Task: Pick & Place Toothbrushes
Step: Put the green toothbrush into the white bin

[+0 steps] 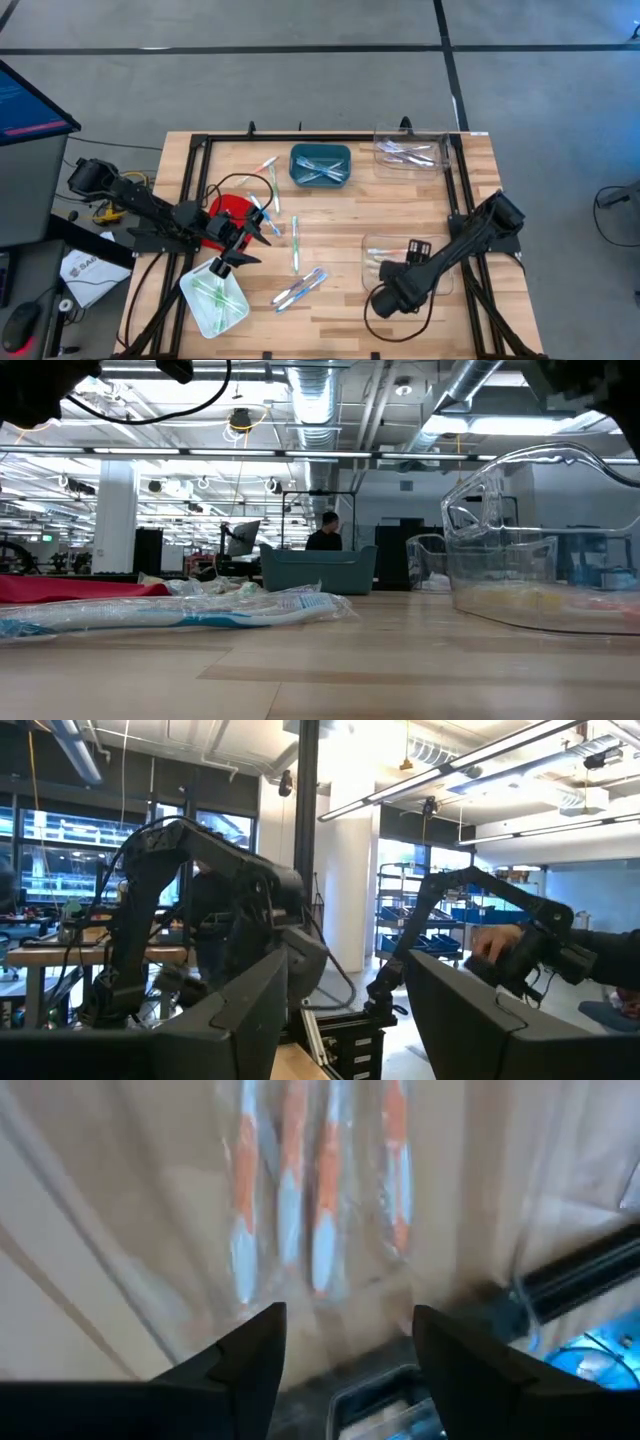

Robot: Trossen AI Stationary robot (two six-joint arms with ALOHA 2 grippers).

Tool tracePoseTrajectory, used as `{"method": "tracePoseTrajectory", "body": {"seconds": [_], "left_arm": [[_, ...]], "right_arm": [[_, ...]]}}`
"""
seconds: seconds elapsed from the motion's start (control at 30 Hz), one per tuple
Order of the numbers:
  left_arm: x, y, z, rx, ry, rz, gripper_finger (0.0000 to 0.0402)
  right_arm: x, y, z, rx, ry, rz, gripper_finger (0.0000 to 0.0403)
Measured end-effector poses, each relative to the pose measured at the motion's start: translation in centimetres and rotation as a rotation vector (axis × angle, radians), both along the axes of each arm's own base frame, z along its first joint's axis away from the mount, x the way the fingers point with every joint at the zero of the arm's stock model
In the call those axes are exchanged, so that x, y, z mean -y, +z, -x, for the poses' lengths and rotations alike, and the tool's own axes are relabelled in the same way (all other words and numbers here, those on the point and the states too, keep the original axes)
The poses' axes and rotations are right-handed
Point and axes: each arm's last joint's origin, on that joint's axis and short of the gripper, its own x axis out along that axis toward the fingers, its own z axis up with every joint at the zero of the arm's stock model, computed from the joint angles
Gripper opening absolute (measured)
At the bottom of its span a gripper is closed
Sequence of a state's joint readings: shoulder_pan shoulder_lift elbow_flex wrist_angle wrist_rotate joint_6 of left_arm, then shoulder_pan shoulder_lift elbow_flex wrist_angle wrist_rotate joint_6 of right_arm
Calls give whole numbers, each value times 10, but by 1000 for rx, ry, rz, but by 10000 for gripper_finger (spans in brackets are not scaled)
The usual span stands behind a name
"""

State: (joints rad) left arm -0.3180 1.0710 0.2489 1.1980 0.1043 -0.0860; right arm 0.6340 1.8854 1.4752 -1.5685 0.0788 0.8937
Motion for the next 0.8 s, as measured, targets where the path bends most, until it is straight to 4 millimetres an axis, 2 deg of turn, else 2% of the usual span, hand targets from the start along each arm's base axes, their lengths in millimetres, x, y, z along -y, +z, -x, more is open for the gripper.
{"method": "tracePoseTrajectory", "body": {"seconds": [0.13,0.27,0.43,0.57,0.8], "left_arm": [[0,0,0,1,1,-1,197],[0,0,0,3,1,-2,197],[0,1,0,15,8,-17,197],[-1,2,0,19,15,5,197],[-3,14,9,77,-10,58,197]], "right_arm": [[4,24,-6,81,44,-61,211],[18,56,-13,218,19,-61,208],[44,94,-21,522,-42,4,206],[56,112,-39,794,-14,39,207],[66,141,-92,1189,279,49,210]]}}
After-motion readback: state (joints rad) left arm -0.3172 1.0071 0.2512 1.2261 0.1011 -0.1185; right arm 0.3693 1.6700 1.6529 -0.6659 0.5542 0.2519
